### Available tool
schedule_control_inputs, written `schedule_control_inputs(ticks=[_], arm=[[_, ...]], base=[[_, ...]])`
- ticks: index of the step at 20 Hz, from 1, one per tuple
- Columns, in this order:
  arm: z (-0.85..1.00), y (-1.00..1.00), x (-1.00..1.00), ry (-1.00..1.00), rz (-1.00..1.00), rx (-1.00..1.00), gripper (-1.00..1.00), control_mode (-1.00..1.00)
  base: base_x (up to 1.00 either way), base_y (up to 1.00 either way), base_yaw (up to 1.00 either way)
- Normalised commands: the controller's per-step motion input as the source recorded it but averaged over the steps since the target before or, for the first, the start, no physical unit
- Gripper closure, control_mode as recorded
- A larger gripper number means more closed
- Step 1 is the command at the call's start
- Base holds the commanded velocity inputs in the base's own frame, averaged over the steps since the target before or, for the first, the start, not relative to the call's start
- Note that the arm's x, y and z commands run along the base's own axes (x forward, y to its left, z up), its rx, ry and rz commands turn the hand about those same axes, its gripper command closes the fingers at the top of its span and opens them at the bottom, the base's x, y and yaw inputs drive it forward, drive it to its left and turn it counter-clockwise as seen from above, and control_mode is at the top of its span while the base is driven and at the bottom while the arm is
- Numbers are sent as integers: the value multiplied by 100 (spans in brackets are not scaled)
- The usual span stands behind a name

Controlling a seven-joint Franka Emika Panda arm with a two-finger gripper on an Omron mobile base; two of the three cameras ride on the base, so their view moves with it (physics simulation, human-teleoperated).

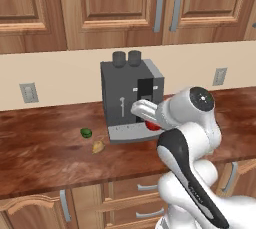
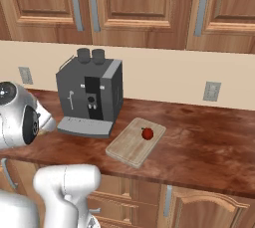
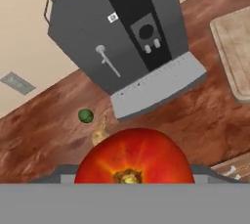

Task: Place the avocado, onion, tomato, and bell pepper on the cutting board.

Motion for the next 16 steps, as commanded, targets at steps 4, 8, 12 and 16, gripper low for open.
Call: schedule_control_inputs(ticks=[4, 8, 12, 16], arm=[[33, -47, -16, 19, -26, 14, 100, -100], [13, -45, -14, 19, -26, 9, 100, -100], [0, -42, 0, 14, -17, 5, 100, -100], [0, -41, 0, 5, -9, 2, 100, -100]], base=[[0, 0, 0], [0, 0, 0], [0, 0, 0], [0, 0, 0]])
